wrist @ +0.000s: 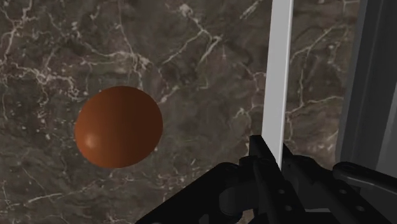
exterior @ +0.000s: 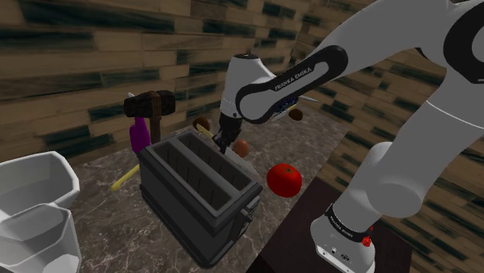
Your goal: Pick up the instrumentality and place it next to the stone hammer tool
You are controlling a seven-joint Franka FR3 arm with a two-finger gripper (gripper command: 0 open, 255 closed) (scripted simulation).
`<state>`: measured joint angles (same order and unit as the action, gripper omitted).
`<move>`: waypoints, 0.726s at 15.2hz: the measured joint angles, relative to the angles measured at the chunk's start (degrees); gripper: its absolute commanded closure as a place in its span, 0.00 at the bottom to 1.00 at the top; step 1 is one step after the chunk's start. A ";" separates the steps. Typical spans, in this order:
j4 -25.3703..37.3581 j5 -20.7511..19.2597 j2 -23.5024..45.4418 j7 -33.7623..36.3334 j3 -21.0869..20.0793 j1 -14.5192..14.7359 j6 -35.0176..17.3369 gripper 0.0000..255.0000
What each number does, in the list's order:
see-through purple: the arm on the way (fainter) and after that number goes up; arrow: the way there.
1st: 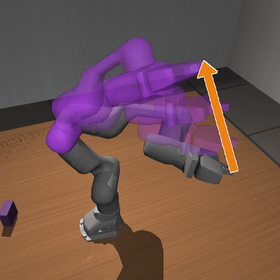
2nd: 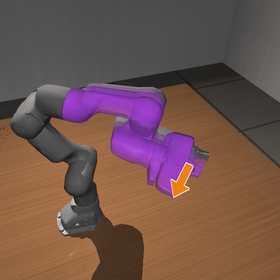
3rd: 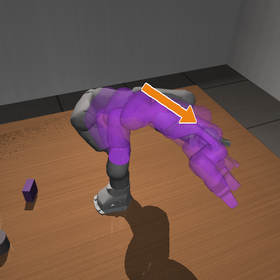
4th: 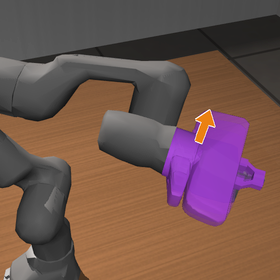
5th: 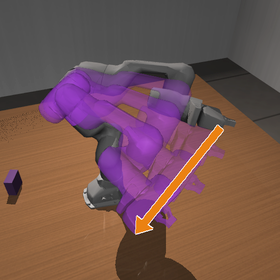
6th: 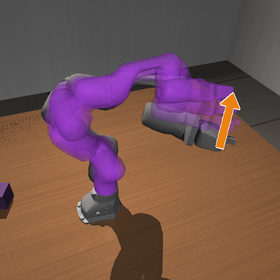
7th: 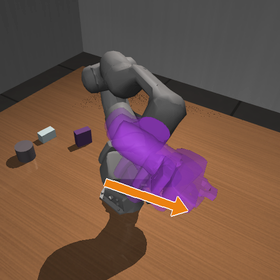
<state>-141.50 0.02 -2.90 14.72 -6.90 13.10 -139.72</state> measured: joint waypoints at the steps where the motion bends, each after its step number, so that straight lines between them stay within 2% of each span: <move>1: -0.24 -0.12 0.59 0.18 -0.06 0.04 -0.83 1.00; 11: -1.79 -1.70 7.38 1.31 0.09 -0.02 -9.11 1.00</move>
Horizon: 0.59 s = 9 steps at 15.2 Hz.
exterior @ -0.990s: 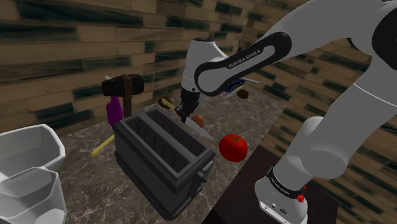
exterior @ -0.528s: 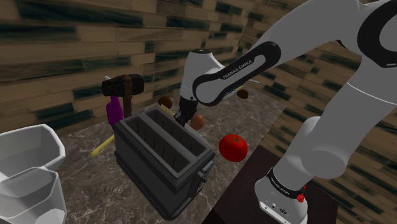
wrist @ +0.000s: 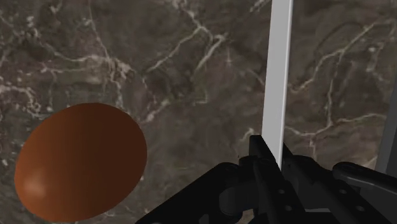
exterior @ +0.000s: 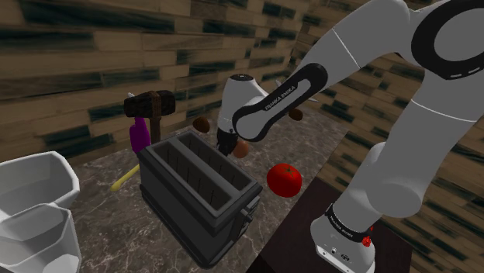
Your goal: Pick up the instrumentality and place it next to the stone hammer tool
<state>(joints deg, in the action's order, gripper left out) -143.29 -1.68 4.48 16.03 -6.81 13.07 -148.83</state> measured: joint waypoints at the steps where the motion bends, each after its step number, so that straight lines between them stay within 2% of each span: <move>1: -0.20 -0.18 0.65 0.07 0.06 -0.02 -0.84 1.00; 8: -0.01 -0.44 1.59 0.37 0.08 0.06 -1.61 1.00; 9: -0.01 -0.44 1.59 0.37 0.08 0.06 -1.61 0.00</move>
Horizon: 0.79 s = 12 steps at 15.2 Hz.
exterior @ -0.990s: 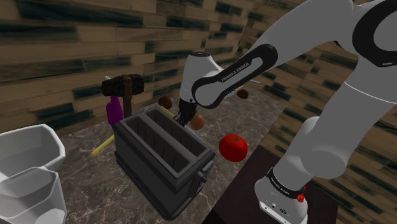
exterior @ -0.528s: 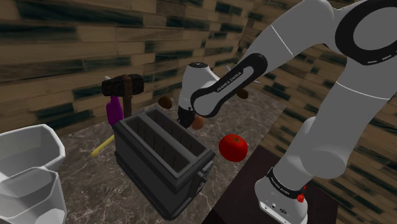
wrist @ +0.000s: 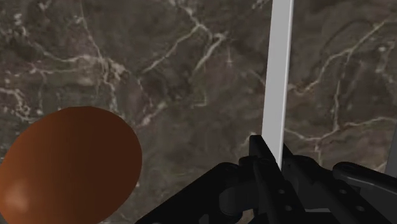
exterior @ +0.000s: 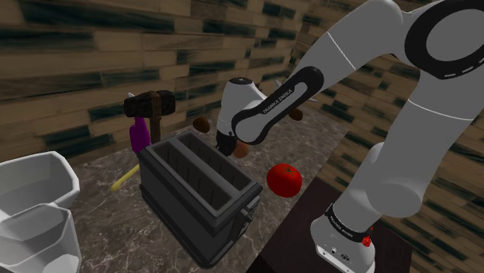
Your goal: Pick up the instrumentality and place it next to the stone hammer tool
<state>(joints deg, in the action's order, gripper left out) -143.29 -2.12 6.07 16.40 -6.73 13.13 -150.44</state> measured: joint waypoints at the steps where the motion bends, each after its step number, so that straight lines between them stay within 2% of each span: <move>1: 0.00 0.00 0.00 0.00 0.00 0.00 0.00 0.00; 6: 0.00 0.00 0.00 0.00 0.00 0.00 0.00 0.00; 12: 0.91 1.61 -6.43 -1.18 -0.29 -0.08 7.22 0.00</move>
<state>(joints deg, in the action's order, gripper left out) -142.38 -0.51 -0.35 15.22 -7.02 13.05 -143.22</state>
